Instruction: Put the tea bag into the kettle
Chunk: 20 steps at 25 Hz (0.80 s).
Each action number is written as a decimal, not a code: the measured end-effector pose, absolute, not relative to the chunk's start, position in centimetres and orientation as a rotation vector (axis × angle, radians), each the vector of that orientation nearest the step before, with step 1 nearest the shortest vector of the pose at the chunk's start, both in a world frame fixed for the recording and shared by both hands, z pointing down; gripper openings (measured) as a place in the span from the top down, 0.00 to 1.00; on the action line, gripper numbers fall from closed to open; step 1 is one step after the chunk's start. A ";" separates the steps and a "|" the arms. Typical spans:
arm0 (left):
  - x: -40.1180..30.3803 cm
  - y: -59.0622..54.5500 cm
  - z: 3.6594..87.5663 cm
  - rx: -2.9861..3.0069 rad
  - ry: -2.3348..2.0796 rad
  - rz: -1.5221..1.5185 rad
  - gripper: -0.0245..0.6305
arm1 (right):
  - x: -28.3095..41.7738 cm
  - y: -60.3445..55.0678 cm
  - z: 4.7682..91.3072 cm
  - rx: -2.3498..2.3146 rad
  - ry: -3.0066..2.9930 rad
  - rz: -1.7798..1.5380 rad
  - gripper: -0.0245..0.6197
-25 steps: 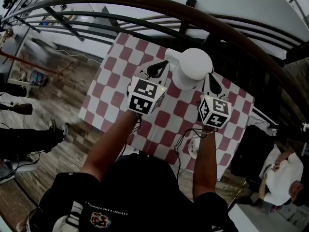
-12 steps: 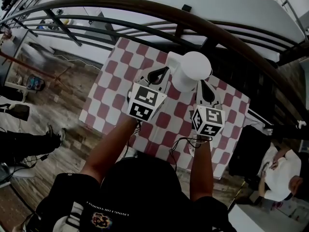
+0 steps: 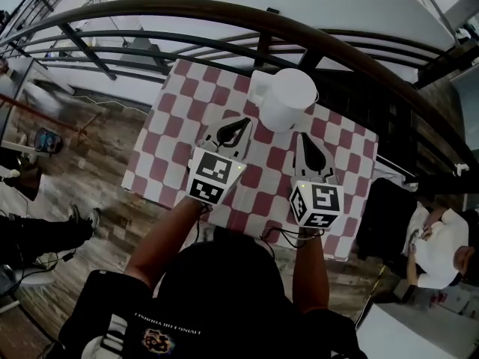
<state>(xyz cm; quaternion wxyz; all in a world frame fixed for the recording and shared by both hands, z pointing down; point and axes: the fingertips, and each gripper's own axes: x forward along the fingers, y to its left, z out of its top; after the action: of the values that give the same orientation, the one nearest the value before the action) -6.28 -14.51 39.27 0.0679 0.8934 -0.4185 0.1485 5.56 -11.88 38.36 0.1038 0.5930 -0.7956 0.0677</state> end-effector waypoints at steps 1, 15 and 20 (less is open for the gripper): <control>-6.4 -13.7 39.1 2.699 -1.255 0.442 0.96 | 5.4 -11.0 38.1 1.754 -2.348 0.197 0.94; -6.8 -2.9 38.9 2.759 -1.152 0.445 0.96 | 3.2 -0.1 36.2 1.798 -2.350 0.156 0.94; -7.1 -0.5 37.8 2.773 -1.148 0.421 0.96 | 2.4 2.3 35.5 1.806 -2.360 0.143 0.94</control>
<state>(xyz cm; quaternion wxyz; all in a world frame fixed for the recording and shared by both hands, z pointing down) -7.11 -0.50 37.81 0.0555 0.9136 -0.3781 0.1387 2.38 2.34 35.55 0.0833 0.6049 -0.7905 0.0481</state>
